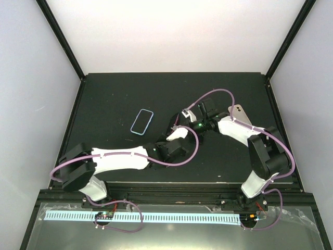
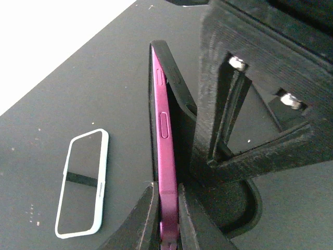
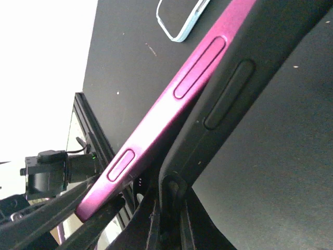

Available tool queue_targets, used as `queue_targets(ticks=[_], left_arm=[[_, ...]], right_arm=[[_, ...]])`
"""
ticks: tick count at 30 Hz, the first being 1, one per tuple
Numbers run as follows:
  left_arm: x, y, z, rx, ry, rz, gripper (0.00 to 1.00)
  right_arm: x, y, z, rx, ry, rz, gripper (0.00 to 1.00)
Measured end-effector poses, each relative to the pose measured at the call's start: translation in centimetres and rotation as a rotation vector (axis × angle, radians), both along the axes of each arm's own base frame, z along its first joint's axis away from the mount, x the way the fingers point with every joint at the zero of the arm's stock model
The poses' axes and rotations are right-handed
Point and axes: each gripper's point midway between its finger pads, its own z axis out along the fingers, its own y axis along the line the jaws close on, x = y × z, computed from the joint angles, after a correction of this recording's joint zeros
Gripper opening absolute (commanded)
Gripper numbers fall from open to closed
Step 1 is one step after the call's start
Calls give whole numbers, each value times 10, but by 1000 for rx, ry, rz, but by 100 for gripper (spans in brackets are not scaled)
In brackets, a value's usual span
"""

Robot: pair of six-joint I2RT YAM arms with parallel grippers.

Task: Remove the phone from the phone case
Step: Remove the phone case from the phone, then place the phone at the center of the board.

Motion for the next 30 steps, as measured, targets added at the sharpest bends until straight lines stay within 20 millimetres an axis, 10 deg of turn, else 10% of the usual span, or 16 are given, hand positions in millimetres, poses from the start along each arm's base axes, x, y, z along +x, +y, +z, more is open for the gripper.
queue_targets(ticks=[9, 15, 23, 30], left_arm=[[-14, 48, 69, -224, -80, 70, 1], [-20, 60, 63, -230, -77, 81, 2], [-17, 55, 34, -24, -44, 34, 2], [-5, 31, -1, 224, -8, -34, 1]], right_arm=[[27, -50, -44, -245, -63, -140, 1], [31, -57, -45, -292, -121, -115, 1], [82, -132, 31, -294, -329, -265, 1], [77, -199, 96, -318, -498, -379, 1]])
